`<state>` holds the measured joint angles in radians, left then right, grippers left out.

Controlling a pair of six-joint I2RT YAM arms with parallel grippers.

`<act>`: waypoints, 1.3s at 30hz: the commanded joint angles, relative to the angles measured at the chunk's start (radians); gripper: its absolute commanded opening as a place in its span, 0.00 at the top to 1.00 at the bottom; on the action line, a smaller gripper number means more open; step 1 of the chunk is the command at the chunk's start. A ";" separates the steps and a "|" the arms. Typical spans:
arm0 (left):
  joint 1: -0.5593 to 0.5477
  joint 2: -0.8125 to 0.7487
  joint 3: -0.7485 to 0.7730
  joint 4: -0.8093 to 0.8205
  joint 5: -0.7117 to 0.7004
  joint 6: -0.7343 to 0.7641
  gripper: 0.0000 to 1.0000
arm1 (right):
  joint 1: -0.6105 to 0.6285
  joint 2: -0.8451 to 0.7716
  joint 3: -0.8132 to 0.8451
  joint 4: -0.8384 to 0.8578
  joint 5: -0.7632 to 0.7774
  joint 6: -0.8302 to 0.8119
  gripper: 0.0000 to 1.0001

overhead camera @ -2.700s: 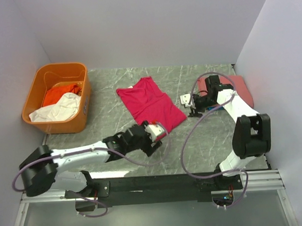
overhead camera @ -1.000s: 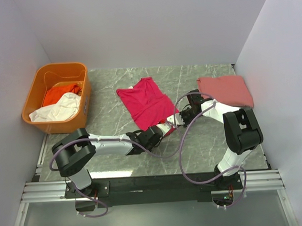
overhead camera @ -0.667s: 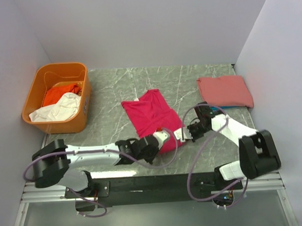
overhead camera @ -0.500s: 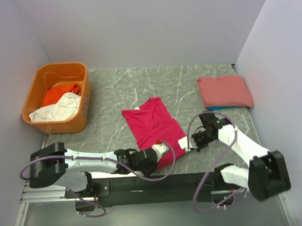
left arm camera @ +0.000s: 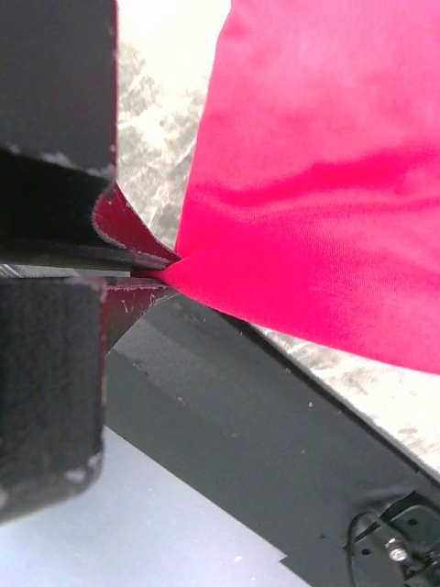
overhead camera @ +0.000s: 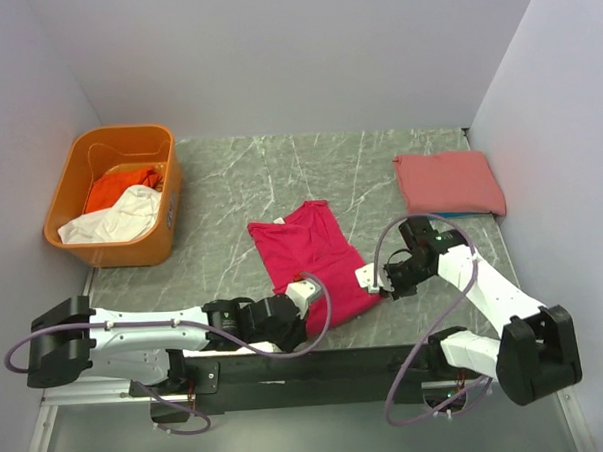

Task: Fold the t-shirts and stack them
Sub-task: Fold the tshirt

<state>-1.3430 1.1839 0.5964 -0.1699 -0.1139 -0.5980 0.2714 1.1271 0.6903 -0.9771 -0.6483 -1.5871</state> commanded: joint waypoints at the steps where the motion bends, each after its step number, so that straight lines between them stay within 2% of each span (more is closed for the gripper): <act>1: 0.022 -0.047 -0.020 0.001 -0.020 -0.014 1.00 | 0.002 0.055 0.067 0.008 -0.024 0.036 1.00; 14: 0.137 -0.138 -0.037 0.027 0.019 0.029 1.00 | 0.014 0.138 0.196 0.023 -0.070 0.124 1.00; 20: 0.315 -0.182 -0.030 0.026 0.003 0.018 1.00 | 0.061 0.233 0.317 0.141 -0.037 0.285 1.00; 24: 0.409 -0.149 0.014 0.030 -0.027 0.040 1.00 | 0.084 0.348 0.408 0.256 0.005 0.435 1.00; 28: 0.513 -0.072 0.069 0.058 -0.055 0.067 1.00 | 0.100 0.460 0.535 0.357 0.050 0.556 1.00; 32: 0.675 -0.012 0.082 0.134 -0.040 0.119 1.00 | 0.112 0.571 0.661 0.434 0.108 0.654 1.00; 35: 0.780 0.043 0.094 0.213 0.016 0.154 1.00 | 0.123 0.649 0.747 0.466 0.130 0.711 1.00; 39: 0.861 0.147 0.137 0.265 0.065 0.194 1.00 | 0.138 0.772 0.862 0.500 0.179 0.777 1.00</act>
<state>-0.5285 1.2827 0.6765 0.0006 -0.0971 -0.4667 0.3935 1.8416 1.4677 -0.5541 -0.5316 -0.9035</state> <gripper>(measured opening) 0.078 0.017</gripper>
